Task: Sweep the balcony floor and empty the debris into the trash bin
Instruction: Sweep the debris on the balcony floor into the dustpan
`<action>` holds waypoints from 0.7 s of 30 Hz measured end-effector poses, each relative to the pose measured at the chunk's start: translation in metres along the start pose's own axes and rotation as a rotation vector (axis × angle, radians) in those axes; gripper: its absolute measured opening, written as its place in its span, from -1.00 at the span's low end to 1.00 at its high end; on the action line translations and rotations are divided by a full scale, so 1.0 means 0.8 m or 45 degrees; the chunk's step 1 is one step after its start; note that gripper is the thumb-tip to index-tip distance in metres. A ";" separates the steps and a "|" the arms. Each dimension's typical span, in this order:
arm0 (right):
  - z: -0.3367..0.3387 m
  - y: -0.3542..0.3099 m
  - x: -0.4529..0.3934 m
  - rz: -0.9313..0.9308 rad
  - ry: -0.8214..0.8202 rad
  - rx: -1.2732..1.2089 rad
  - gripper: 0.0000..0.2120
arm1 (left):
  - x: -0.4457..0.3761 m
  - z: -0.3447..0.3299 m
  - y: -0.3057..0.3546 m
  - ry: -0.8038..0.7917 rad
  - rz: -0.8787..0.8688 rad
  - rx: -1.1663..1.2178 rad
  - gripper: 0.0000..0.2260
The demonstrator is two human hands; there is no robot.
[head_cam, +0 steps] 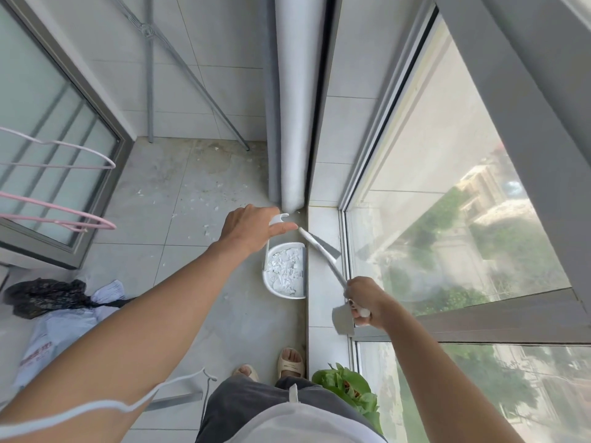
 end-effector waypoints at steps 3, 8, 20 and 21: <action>0.032 -0.009 0.036 0.075 -0.062 -0.425 -0.78 | -0.003 0.001 0.000 -0.002 -0.029 0.011 -0.52; 0.048 -0.022 0.041 0.199 0.037 -0.403 -0.69 | -0.008 0.004 0.008 -0.004 -0.063 -0.004 -0.55; 0.016 0.022 0.003 0.022 0.047 -0.336 -0.80 | -0.006 0.007 0.000 0.012 -0.070 0.001 -0.49; 0.030 0.022 0.016 0.028 0.003 -0.512 -0.81 | -0.006 0.008 -0.002 0.009 -0.073 0.004 -0.49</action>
Point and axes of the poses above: each hand's wrist, its own x-axis away from the middle knuckle, its own z-axis out of the back of the hand, y = z × x, the point moved 1 cm from there along -x, towards the middle knuckle, and after that the axes turned 11 degrees about -x, right-handed, at the moved point
